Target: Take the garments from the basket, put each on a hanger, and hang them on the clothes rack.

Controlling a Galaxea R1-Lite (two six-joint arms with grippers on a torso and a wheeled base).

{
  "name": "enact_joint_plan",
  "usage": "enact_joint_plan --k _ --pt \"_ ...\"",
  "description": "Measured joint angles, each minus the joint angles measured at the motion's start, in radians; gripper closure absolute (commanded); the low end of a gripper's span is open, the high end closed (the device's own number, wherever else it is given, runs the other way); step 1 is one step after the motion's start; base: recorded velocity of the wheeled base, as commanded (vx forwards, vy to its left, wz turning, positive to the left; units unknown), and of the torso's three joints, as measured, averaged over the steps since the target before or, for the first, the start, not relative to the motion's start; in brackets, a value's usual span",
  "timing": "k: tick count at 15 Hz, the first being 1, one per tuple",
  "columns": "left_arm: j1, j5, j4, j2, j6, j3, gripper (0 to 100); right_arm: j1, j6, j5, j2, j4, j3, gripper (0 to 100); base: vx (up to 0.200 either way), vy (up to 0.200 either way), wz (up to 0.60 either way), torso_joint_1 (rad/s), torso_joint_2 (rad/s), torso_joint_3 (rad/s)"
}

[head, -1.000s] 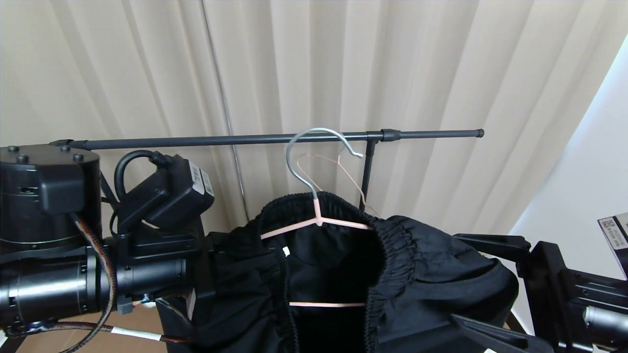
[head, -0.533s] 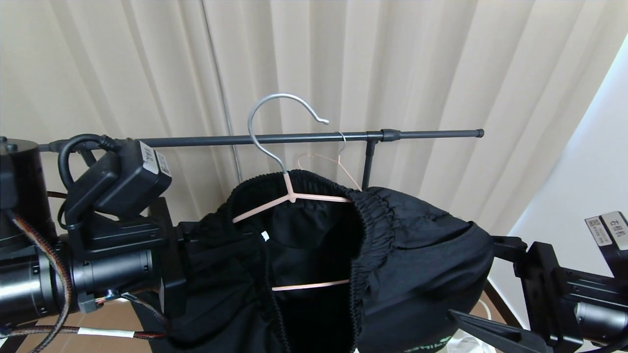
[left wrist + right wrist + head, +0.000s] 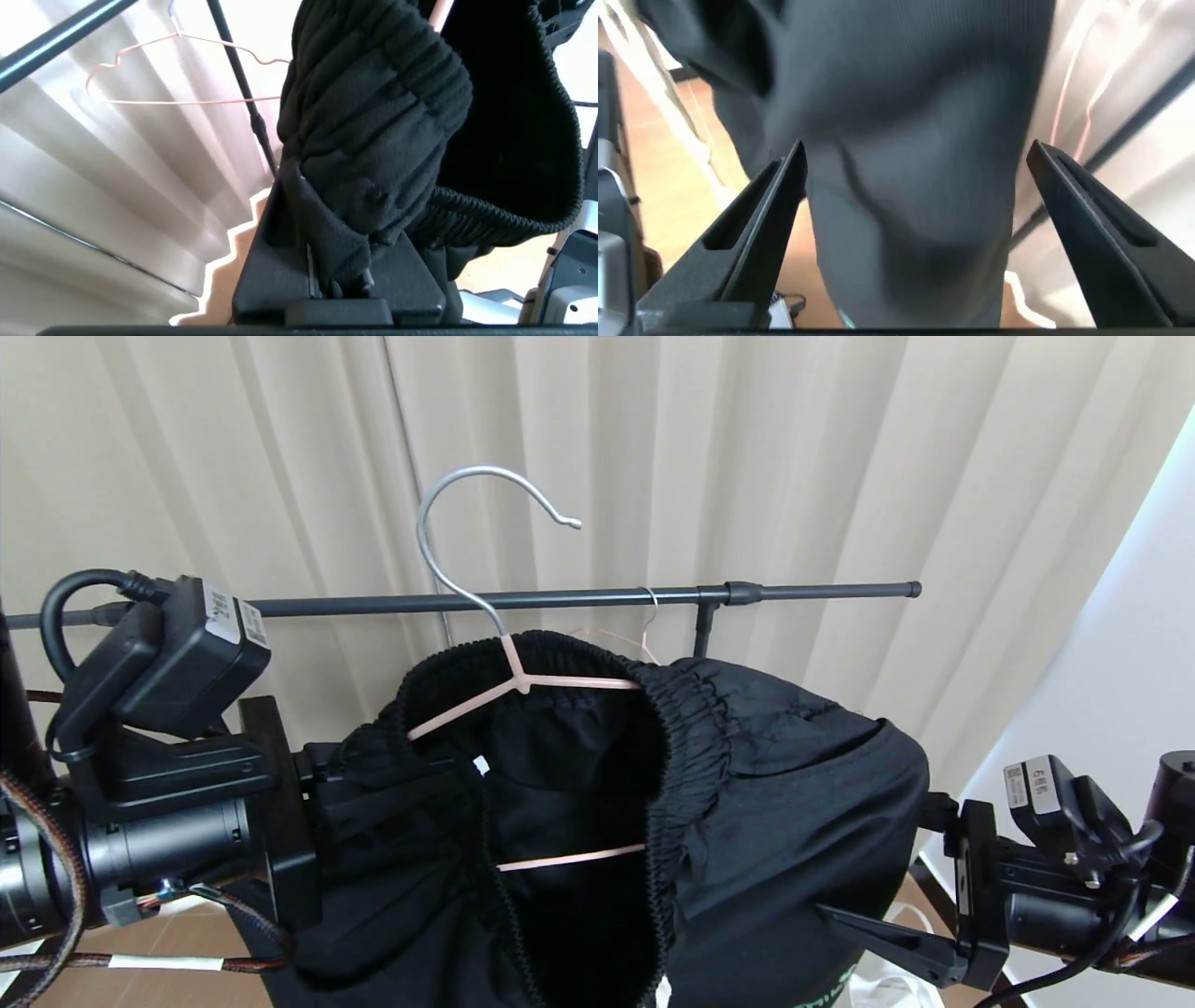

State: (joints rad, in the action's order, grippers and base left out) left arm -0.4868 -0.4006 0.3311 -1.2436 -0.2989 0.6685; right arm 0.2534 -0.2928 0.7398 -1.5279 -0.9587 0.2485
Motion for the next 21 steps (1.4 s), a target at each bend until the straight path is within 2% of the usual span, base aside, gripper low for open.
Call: enact_joint_plan --k 3,4,6,17,21 --pt "0.007 0.000 0.000 0.013 0.007 -0.001 100 -0.023 -0.021 -0.001 -0.042 -0.001 0.001 0 0.000 0.000 0.00 0.000 0.00 0.000" --pt "0.009 -0.001 0.000 0.015 0.011 -0.002 100 -0.026 -0.039 -0.002 -0.058 -0.003 0.004 100 0.000 0.000 0.00 0.000 0.00 0.000" --pt "0.011 -0.001 -0.001 0.020 0.013 -0.005 100 -0.028 -0.067 -0.005 -0.082 -0.002 0.008 100 0.000 0.000 0.00 0.000 0.00 0.000" --pt "0.037 -0.003 -0.001 0.065 0.077 -0.009 100 -0.074 -0.069 -0.012 -0.178 -0.004 0.037 100 0.000 0.000 0.00 0.000 0.00 0.000" --pt "0.042 -0.003 0.000 0.074 0.094 -0.005 100 -0.077 -0.069 -0.014 -0.203 -0.042 0.038 100 0.000 0.000 0.00 0.000 0.00 0.000"
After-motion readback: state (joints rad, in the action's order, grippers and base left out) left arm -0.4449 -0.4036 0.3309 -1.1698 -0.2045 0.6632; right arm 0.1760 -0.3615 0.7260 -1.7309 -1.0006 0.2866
